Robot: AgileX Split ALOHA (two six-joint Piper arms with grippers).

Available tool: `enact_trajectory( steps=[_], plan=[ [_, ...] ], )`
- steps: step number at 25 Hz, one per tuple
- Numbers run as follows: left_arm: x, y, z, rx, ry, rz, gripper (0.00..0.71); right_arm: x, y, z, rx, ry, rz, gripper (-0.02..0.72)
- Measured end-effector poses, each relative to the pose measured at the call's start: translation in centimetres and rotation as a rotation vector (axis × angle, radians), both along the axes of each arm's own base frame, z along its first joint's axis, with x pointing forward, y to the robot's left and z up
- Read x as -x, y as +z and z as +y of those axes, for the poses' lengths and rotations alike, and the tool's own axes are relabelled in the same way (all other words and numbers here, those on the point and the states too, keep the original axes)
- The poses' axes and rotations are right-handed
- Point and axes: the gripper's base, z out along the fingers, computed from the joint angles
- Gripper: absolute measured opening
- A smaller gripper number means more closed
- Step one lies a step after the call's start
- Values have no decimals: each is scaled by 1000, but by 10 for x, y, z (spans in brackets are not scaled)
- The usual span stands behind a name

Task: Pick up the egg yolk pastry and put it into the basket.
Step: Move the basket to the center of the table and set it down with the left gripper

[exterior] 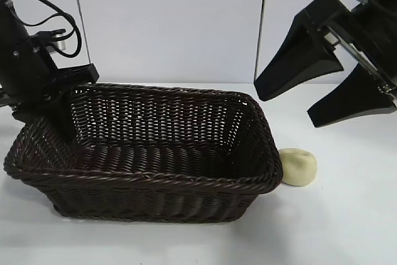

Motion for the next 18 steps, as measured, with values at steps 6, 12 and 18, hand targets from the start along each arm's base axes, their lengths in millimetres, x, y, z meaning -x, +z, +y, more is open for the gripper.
enact_trajectory(
  steps=[6,12,18],
  plan=[
    [0,1,-1,14,7,6,479,0,0,0,0,0,0,675],
    [1,1,-1,15,3,19,678,0,0,0,0,0,0,675],
    [0,13,-2,12,-21,20,691,0,0,0,1,0,0,675]
  ],
)
